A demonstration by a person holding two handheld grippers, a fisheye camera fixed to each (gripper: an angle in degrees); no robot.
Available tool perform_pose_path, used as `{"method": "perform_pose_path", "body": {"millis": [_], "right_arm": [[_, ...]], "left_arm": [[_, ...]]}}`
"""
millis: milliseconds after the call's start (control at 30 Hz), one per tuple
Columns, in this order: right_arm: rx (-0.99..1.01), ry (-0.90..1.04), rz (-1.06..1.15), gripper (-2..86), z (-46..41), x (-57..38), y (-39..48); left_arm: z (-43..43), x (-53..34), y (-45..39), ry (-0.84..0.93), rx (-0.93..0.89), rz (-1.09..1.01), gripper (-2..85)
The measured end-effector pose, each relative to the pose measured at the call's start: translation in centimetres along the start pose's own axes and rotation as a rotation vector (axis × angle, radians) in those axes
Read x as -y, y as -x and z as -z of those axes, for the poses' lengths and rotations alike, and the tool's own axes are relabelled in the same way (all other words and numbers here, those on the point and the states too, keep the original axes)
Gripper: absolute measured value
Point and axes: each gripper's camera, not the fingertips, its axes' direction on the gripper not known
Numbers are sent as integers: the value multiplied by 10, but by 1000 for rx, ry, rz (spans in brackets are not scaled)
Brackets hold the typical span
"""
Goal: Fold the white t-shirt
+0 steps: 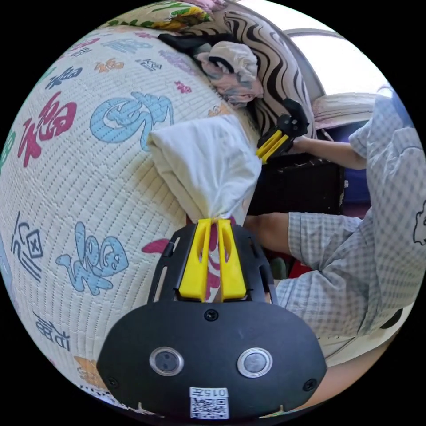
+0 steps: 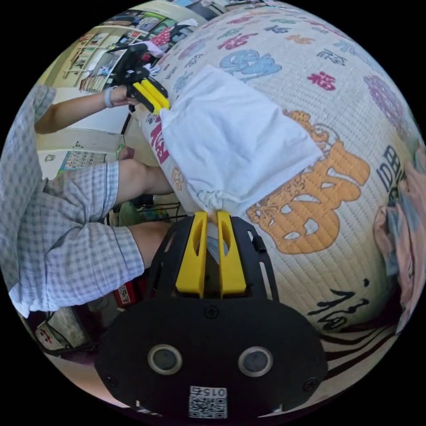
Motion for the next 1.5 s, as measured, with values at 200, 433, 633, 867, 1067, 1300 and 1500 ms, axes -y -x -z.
{"method": "perform_pose_path", "body": {"millis": [200, 433, 633, 867, 1067, 1300, 1500], "right_arm": [[69, -152, -121, 23, 18, -5, -25], [270, -298, 0, -2, -26, 75, -52], [275, -244, -146, -7, -78, 95, -109], [217, -258, -277, 7, -70, 74, -164], [262, -397, -323, 139, -75, 83, -212], [538, -437, -371, 93, -135, 123, -295], [835, -393, -202, 46, -195, 198, -334]], "left_arm": [[63, 5, -45, -87, -26, 54, 4], [47, 82, -80, -147, -200, 85, 24], [57, 85, -91, 22, -54, 102, -3], [154, 77, -117, 34, -23, 186, 7], [261, 46, -121, -299, -229, 396, 118], [311, 80, -149, -387, -354, 326, 142], [363, 123, -192, -391, -454, 275, 83]]}}
